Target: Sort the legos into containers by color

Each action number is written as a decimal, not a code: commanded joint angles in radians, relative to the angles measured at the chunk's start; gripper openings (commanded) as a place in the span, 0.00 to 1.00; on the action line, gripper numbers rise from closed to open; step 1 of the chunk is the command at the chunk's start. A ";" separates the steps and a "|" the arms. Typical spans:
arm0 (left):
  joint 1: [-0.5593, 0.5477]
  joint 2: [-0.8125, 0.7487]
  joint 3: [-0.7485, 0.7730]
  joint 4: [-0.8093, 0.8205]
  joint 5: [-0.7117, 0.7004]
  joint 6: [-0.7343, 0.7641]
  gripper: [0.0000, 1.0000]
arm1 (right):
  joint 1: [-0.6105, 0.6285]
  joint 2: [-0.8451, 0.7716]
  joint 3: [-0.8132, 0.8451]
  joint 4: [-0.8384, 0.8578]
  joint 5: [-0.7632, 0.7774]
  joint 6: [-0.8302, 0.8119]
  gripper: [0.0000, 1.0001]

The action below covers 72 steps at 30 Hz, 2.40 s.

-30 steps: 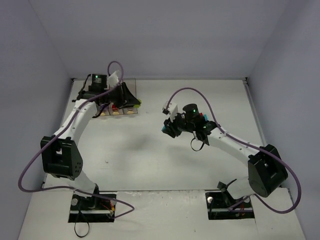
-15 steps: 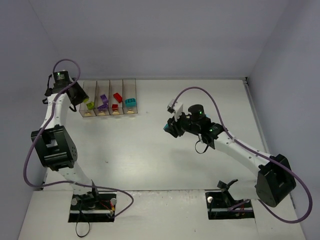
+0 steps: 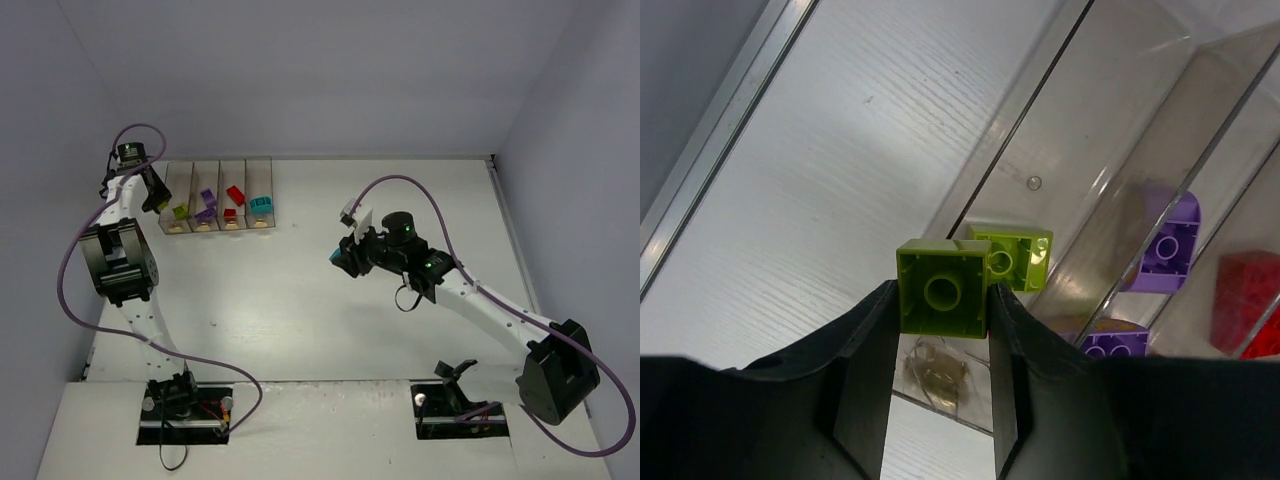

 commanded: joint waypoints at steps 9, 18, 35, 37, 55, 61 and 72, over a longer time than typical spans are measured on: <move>-0.010 -0.080 -0.017 0.094 0.057 0.030 0.29 | -0.004 0.065 0.107 0.040 0.004 -0.010 0.00; -0.030 -0.096 -0.054 0.122 0.090 0.036 0.33 | -0.004 0.142 0.179 0.048 -0.037 -0.015 0.00; -0.084 -0.215 -0.052 0.067 0.023 0.029 0.64 | -0.004 0.411 0.426 0.120 -0.105 -0.030 0.02; -0.116 -0.252 -0.061 0.039 0.002 0.018 0.68 | -0.004 0.471 0.494 0.125 -0.111 -0.038 0.03; -0.291 -0.844 -0.488 -0.154 0.127 -0.028 0.72 | 0.015 1.111 1.190 0.281 -0.030 -0.029 0.12; -0.292 -0.956 -0.563 -0.197 0.146 -0.022 0.72 | 0.025 1.231 1.299 0.342 -0.005 -0.016 0.21; -0.294 -1.022 -0.635 -0.211 0.193 -0.013 0.72 | 0.038 1.305 1.371 0.410 0.076 0.013 0.65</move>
